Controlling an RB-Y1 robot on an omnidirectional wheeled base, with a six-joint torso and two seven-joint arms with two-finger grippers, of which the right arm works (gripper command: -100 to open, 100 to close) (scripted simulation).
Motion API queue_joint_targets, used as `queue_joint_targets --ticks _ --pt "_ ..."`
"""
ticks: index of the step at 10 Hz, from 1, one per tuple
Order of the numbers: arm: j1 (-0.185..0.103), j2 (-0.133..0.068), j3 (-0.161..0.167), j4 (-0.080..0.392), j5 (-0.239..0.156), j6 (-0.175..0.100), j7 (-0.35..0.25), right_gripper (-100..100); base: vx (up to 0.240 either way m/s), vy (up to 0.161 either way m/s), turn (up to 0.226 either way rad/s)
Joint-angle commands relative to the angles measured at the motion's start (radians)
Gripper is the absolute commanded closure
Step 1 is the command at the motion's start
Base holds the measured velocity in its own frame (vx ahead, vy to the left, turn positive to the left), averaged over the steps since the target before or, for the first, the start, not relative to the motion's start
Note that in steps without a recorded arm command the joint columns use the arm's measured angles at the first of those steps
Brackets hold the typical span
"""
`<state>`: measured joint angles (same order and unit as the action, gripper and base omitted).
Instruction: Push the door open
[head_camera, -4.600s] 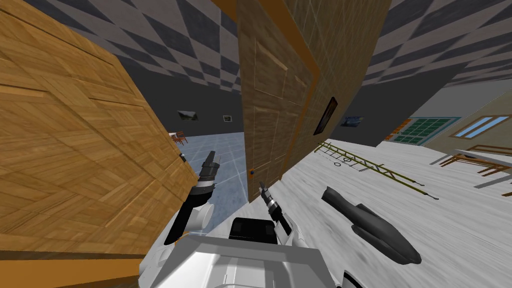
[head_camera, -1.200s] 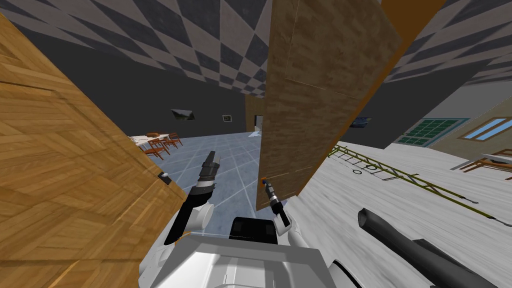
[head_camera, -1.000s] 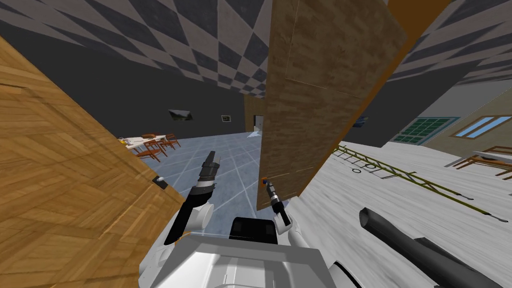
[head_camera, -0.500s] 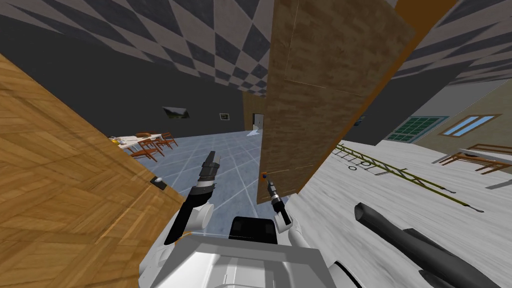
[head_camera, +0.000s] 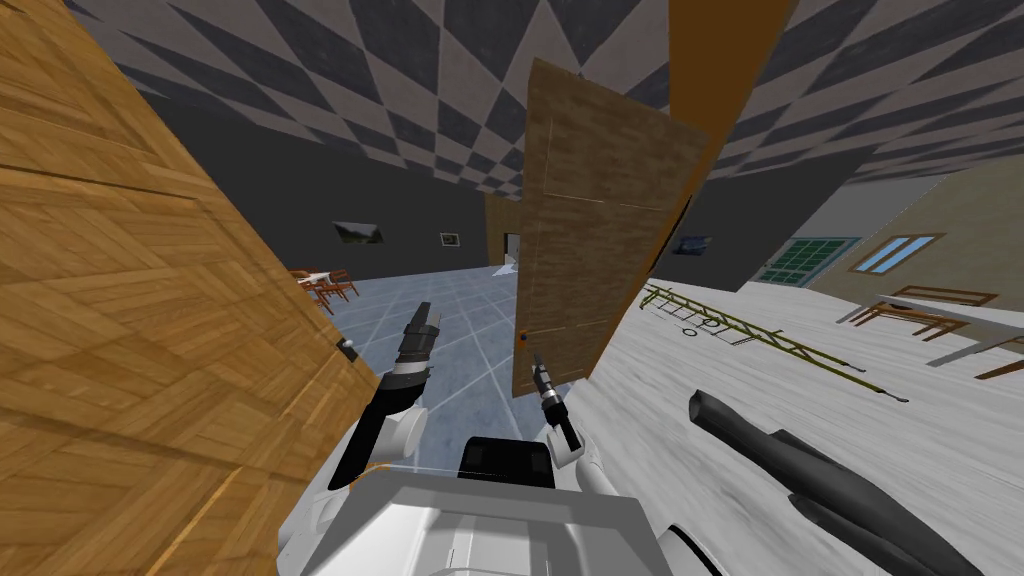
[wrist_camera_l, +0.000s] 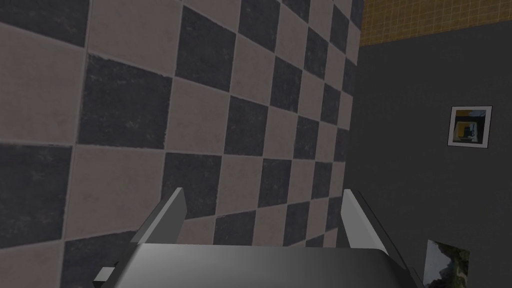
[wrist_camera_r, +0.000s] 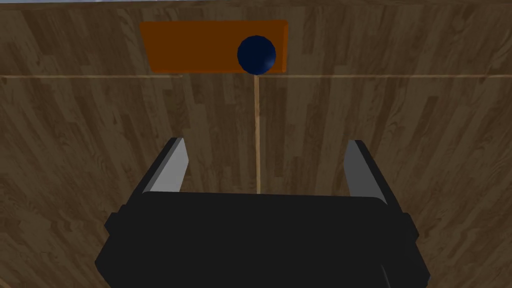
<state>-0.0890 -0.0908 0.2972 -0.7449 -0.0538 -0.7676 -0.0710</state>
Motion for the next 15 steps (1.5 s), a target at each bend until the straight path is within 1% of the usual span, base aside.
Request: queue_joint_targets --ticks 1,5,9,10,11,15 --pt "0.001 -0.001 -0.003 0.003 -0.001 -0.005 0.003 -100 0.095 0.031 0.024" --pt "0.002 0.0 -0.009 0.01 -0.003 -0.018 0.009 -100 0.183 0.061 0.023" --pt "0.004 0.007 -0.017 0.017 -0.006 -0.032 0.016 -100 0.198 0.05 0.023" --pt "0.004 0.006 -0.015 0.016 -0.006 -0.03 0.015 -100 0.093 0.013 -0.006" --pt "0.004 0.006 -0.015 0.016 -0.006 -0.03 0.015 100 -0.024 0.0 0.003" --pt "0.004 0.006 -0.015 0.016 -0.006 -0.03 0.015 100 -0.018 -0.003 0.001"
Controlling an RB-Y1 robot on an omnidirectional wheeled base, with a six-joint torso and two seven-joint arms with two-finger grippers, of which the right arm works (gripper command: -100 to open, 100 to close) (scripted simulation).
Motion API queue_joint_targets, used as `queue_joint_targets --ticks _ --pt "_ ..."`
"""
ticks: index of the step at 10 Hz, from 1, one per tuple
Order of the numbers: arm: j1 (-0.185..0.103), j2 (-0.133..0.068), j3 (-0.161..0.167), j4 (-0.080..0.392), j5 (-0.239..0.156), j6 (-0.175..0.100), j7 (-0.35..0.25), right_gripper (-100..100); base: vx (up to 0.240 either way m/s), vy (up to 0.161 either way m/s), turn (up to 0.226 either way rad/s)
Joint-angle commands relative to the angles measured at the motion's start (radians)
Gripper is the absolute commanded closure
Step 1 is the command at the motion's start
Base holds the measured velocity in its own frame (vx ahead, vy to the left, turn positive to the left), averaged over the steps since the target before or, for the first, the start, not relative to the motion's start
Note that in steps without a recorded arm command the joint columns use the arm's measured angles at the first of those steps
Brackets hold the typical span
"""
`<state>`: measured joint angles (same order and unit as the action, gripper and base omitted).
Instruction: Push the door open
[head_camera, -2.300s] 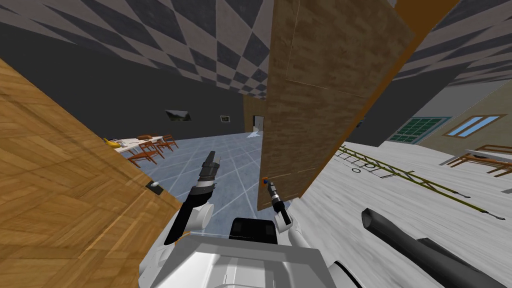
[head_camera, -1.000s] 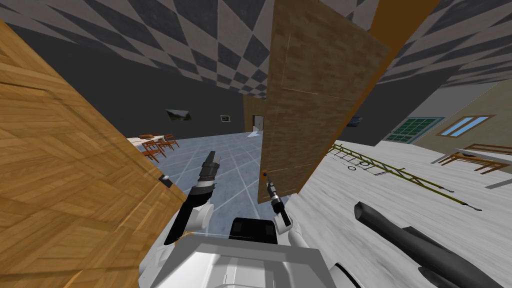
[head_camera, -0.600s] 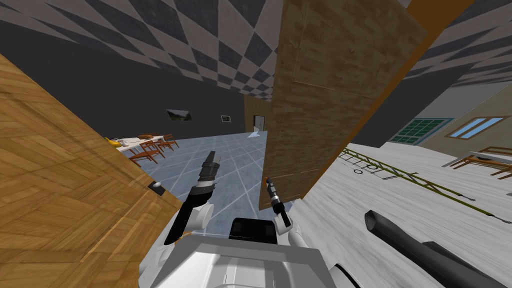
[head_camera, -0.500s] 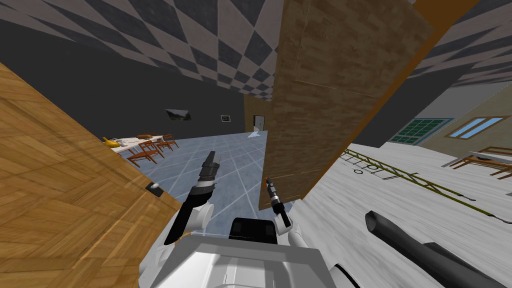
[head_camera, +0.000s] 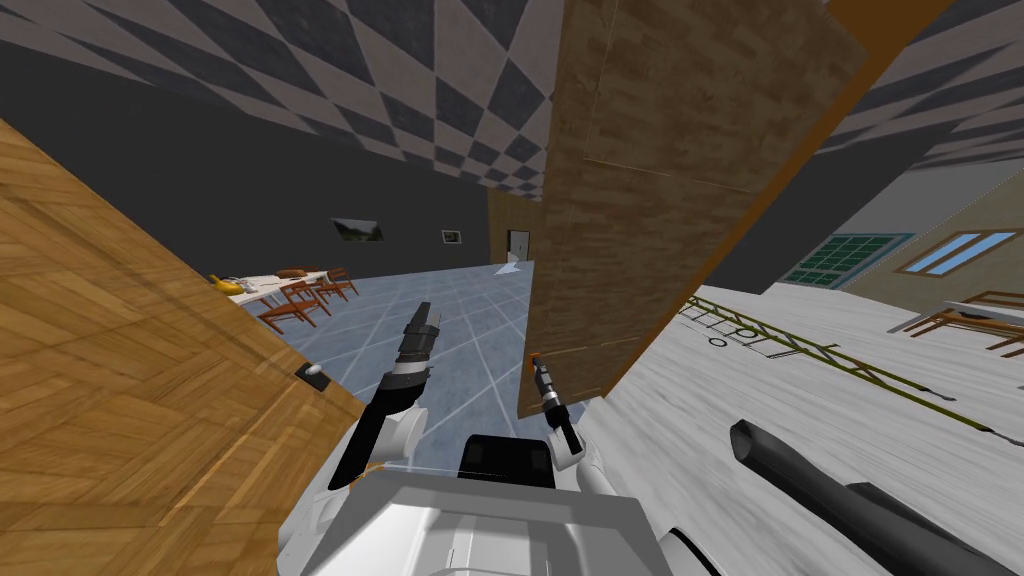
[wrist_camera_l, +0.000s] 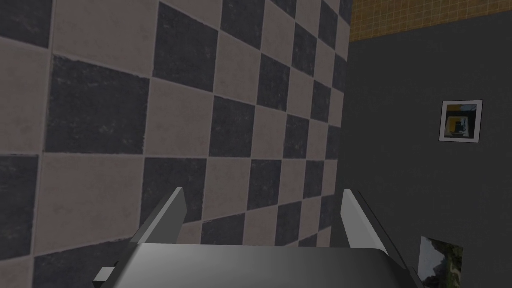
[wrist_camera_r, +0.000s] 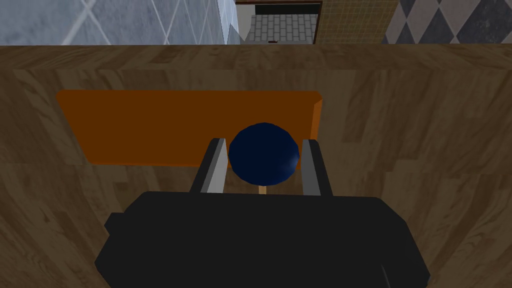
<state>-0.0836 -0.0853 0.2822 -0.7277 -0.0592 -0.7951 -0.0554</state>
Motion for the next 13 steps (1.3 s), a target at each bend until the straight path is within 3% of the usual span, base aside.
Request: queue_joint_targets --ticks 1,7,12,13 --pt "-0.001 0.0 0.0 -0.002 0.0 -0.002 0.0 100 0.0 0.0 0.0" --pt "-0.007 -0.01 -0.06 0.012 -0.023 0.003 0.02 100 0.159 0.073 -0.035" --pt "-0.01 -0.012 -0.079 0.015 -0.031 0.003 0.027 100 0.093 0.044 -0.023" --pt "-0.012 -0.013 -0.1 0.019 -0.039 0.004 0.034 100 0.106 0.058 -0.051"
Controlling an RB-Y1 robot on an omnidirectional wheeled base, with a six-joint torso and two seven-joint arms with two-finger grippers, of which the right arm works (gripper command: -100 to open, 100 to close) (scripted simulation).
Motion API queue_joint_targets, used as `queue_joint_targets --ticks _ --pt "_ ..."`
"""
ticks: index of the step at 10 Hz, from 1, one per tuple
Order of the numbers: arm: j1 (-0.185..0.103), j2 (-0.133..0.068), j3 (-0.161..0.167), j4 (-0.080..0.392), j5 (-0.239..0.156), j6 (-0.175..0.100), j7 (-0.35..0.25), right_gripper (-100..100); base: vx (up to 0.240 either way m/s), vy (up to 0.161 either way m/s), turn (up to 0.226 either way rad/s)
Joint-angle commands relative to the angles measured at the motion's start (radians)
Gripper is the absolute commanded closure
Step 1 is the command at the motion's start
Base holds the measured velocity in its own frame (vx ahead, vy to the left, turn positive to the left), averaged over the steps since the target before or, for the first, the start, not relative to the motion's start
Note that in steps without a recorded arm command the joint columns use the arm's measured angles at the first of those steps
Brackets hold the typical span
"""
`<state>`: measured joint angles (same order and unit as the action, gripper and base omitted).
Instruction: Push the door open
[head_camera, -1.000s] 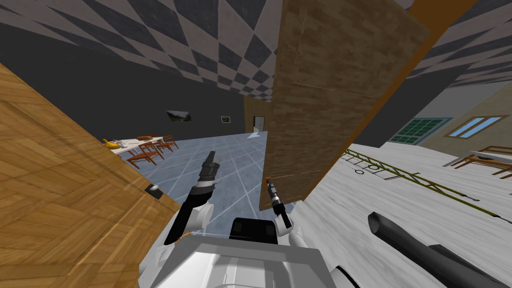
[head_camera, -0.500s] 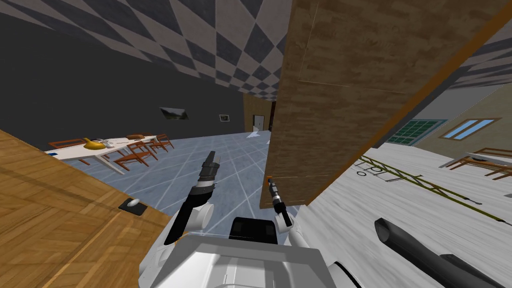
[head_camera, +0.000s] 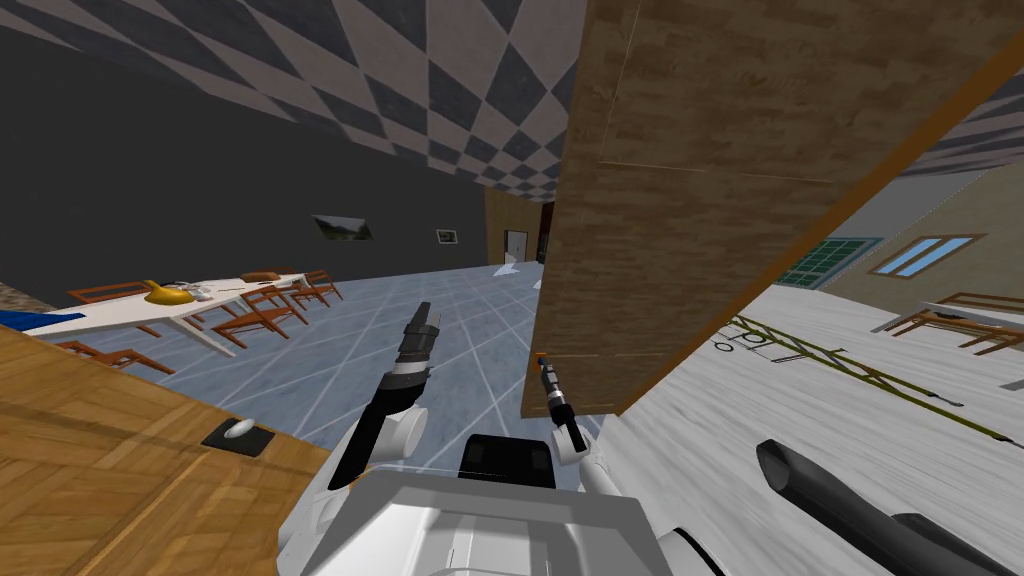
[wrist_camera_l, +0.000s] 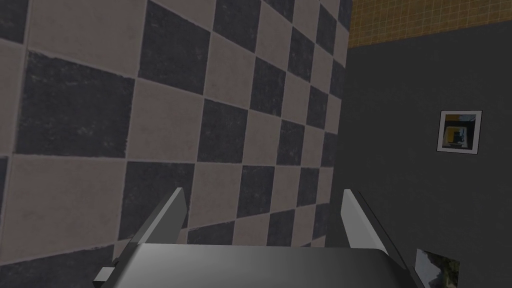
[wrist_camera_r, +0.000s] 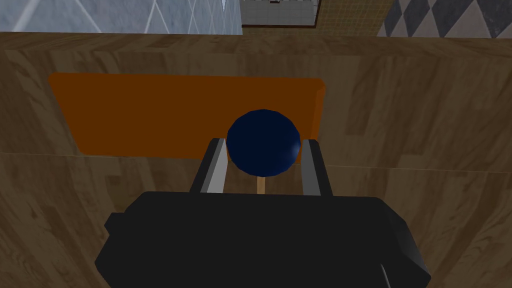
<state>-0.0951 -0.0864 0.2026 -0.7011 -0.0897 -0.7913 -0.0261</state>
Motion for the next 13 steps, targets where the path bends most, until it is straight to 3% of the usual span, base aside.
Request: queue_joint_targets --ticks 1,3,4,5,10,13 --pt "-0.002 -0.012 -0.028 -0.006 -0.011 0.001 0.007 100 0.142 0.087 -0.061" --pt "-0.004 -0.013 -0.042 -0.003 -0.016 0.001 0.012 100 0.151 0.068 -0.071" --pt "-0.007 -0.013 -0.065 0.001 -0.025 0.002 0.02 100 0.155 0.059 -0.072" --pt "-0.006 -0.006 -0.052 -0.002 -0.021 0.01 0.017 -100 -0.068 0.049 -0.065" --pt "-0.003 0.006 -0.05 -0.017 -0.024 0.021 0.017 -100 -0.25 0.052 -0.048" --pt "0.001 0.001 -0.053 -0.015 -0.026 0.013 0.02 -100 0.06 0.028 0.013"
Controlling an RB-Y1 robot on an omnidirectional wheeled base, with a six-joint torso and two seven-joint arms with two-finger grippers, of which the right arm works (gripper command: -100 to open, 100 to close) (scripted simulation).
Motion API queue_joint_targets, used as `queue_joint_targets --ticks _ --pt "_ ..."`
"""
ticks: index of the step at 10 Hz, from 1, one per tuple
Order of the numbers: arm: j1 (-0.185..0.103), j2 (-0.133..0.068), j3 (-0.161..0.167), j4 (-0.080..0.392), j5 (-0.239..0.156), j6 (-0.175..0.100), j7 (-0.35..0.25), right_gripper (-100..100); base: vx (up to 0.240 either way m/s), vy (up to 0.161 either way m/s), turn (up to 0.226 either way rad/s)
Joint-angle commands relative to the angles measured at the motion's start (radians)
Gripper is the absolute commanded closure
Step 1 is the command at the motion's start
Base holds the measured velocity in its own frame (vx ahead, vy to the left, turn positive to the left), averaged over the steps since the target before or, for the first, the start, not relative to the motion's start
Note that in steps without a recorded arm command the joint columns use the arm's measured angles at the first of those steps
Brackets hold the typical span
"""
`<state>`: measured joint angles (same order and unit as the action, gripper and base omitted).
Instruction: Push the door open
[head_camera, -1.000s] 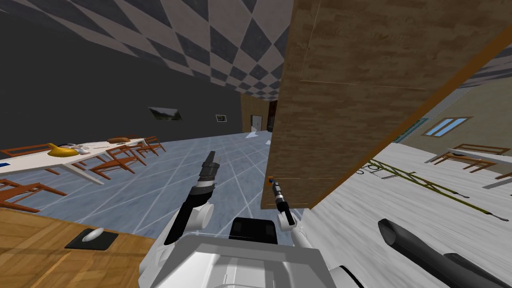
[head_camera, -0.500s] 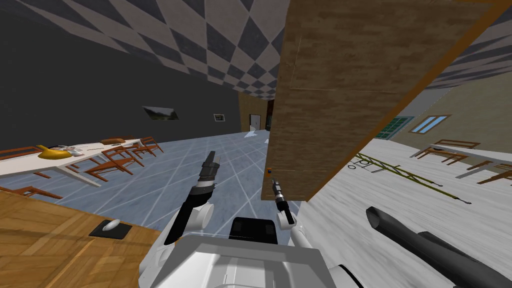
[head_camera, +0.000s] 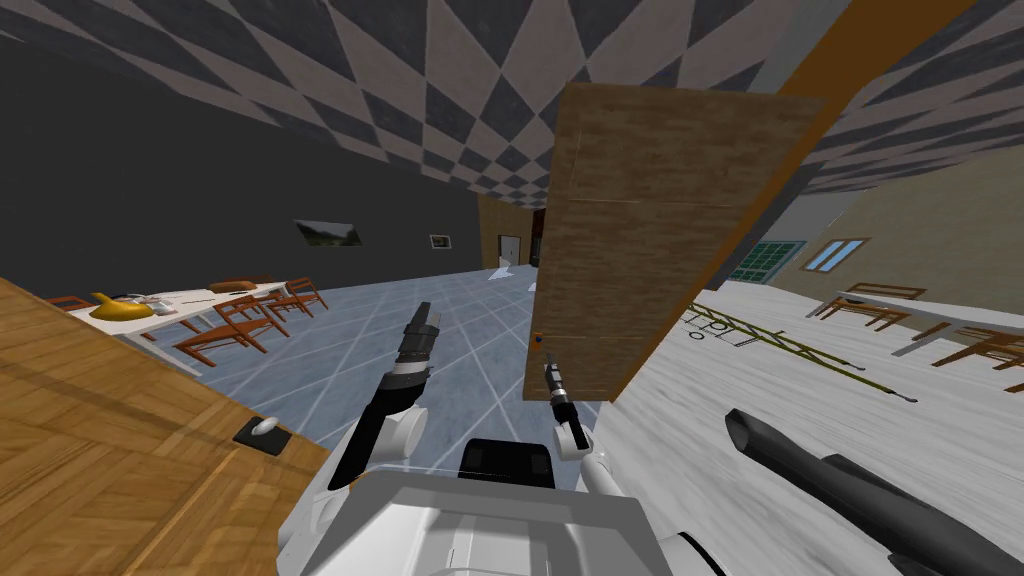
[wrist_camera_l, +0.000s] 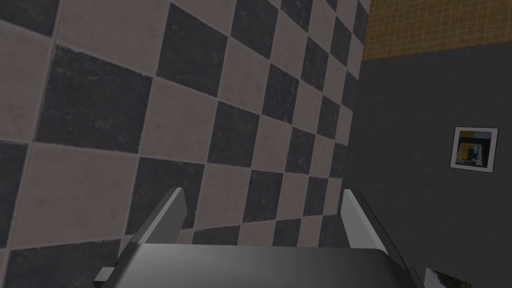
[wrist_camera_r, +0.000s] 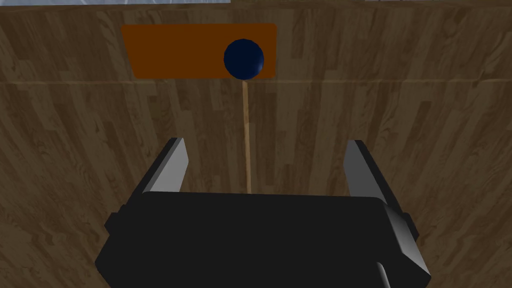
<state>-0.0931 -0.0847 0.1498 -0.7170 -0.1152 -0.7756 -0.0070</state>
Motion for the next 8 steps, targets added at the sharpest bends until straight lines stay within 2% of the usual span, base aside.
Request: queue_joint_targets --ticks 1,6,7,8 --pt "0.001 -0.001 -0.003 0.003 -0.002 -0.009 0.003 -100 0.233 0.047 0.029" --pt "0.007 0.004 -0.012 0.012 -0.007 -0.033 0.01 -100 0.229 0.008 0.031" --pt "0.005 0.003 -0.011 0.011 -0.006 -0.03 0.009 -100 0.1 -0.006 0.001" --pt "0.005 0.003 -0.011 0.011 -0.006 -0.03 0.009 100 -0.023 0.004 -0.004"
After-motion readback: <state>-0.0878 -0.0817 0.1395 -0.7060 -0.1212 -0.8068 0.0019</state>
